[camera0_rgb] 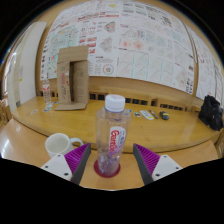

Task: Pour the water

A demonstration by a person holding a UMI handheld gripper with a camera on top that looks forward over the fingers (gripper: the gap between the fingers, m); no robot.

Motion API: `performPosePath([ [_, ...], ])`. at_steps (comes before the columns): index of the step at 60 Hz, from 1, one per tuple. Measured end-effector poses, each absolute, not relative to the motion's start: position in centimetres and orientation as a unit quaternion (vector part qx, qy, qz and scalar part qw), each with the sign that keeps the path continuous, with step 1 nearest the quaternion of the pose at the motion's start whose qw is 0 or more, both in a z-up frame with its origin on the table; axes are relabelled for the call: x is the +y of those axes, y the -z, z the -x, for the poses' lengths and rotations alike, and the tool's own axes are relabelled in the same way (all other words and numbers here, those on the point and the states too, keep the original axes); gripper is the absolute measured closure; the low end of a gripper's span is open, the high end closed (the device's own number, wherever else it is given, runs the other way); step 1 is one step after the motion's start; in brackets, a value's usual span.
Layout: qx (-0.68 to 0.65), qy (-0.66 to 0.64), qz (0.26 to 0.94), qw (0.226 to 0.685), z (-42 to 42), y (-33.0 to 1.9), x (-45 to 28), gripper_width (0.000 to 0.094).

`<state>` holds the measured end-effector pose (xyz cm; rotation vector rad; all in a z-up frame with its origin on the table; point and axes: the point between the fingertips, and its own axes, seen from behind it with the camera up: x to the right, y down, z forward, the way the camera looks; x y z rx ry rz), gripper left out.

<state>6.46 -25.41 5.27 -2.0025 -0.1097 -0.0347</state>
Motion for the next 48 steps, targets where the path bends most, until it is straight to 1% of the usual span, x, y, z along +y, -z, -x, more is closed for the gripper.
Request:
performPosePath([
  [9, -0.032, 0.024, 0.844, 0.535, -5.3, -9.7, -32.8, 0.0083],
  [18, -0.013, 0.042, 0.845, 0.533, -3.5, -14.1, -42.7, 0.0082],
  [21, -0.01, 0.045, 0.844, 0.534, -2.2, -15.1, -46.0, 0.0082],
  [27, -0.007, 0.047, 0.846, 0.531, -0.5, -16.7, -52.0, 0.0085],
  [33, 0.005, 0.046, 0.847, 0.529, 0.8, -17.5, -56.5, 0.008],
  [38, 0.003, 0.05, 0.846, 0.53, 1.4, -18.5, -59.2, 0.0083],
  [48, 0.005, 0.06, 0.843, 0.535, 1.8, -19.0, -62.4, 0.0084],
])
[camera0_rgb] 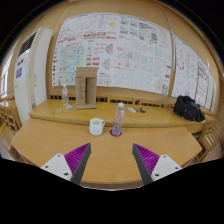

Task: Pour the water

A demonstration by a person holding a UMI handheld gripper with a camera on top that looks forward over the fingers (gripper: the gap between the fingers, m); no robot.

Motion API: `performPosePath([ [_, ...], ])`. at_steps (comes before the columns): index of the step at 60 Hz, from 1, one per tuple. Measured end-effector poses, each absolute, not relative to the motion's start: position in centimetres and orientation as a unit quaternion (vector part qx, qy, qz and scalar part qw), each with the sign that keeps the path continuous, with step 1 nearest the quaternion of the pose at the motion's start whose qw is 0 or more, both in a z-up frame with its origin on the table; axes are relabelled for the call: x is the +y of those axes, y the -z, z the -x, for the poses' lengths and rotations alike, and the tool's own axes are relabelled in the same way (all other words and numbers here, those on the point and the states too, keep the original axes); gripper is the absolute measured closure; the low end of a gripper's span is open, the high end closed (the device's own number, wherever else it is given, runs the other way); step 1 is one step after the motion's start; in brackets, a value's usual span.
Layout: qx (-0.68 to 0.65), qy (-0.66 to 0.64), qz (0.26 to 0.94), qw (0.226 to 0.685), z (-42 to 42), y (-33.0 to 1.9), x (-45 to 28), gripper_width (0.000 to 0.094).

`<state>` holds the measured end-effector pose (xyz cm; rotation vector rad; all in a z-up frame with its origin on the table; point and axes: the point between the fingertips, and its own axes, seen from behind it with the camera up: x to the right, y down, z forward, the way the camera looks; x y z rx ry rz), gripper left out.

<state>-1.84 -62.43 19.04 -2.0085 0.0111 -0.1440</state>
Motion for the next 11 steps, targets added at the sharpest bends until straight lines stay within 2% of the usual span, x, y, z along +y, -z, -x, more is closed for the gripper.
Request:
performPosePath([
  [11, 0.003, 0.056, 0.837, 0.545, 2.79, -19.65, -63.48, 0.0083],
])
